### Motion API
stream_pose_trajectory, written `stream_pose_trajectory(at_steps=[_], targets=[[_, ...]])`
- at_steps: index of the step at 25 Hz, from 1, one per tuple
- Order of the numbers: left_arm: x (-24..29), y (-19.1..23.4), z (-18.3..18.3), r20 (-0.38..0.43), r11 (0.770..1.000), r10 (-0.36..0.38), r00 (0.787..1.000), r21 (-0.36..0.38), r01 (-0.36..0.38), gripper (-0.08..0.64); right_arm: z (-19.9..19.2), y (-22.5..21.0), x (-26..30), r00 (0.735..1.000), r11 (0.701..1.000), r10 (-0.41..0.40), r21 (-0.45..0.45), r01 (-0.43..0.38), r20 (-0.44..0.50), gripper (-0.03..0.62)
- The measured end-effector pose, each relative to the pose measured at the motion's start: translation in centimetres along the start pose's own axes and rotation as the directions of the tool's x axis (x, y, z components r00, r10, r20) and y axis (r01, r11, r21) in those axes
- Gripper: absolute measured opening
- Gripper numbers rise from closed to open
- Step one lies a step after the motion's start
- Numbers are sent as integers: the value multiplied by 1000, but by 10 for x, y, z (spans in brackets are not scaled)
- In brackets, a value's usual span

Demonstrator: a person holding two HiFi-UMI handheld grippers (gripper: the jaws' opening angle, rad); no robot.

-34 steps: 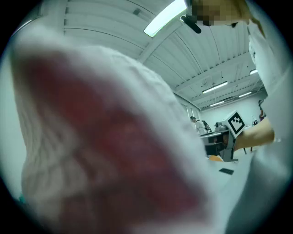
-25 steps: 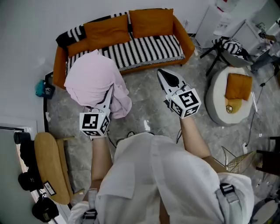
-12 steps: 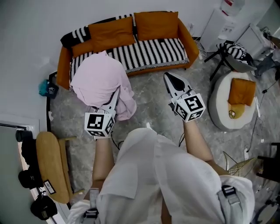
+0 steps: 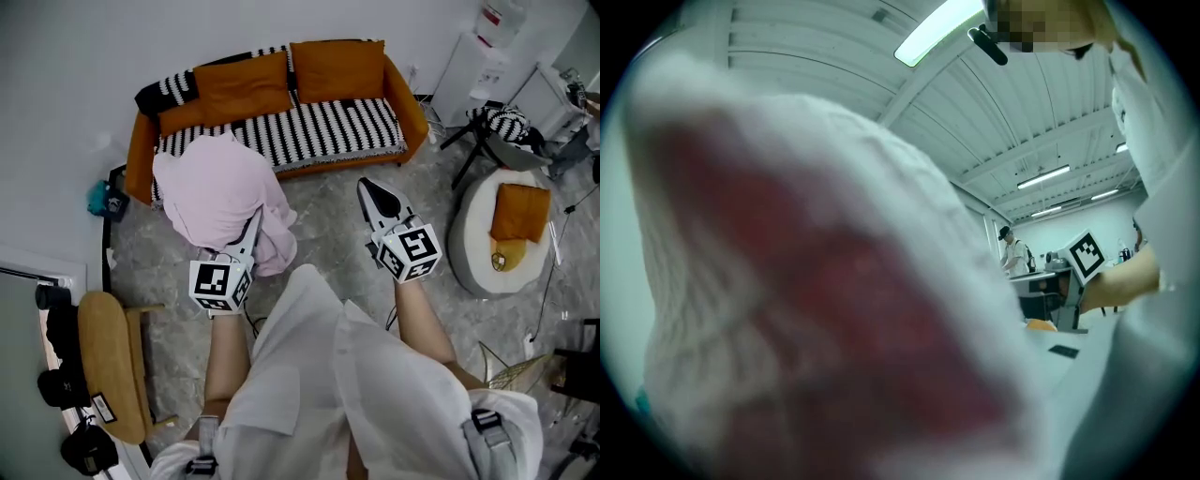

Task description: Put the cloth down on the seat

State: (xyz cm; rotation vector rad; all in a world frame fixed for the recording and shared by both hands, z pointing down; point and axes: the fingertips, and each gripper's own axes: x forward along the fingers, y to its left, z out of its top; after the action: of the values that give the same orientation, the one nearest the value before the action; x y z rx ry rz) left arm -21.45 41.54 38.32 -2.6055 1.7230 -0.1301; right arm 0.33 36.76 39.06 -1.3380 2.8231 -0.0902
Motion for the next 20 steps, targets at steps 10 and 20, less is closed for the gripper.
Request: stream_pose_trajectory(at_steps=[10,20], targets=[[31,1,-6,-5,1000,-19,1000,-21,19,202,-1,-24,11,1000,1000,5,17,-5,4,43],[102,41,-9,17,998,-40,999,-37,41,202,-5,-63,67,1000,1000,-14,14,14,-10,61]])
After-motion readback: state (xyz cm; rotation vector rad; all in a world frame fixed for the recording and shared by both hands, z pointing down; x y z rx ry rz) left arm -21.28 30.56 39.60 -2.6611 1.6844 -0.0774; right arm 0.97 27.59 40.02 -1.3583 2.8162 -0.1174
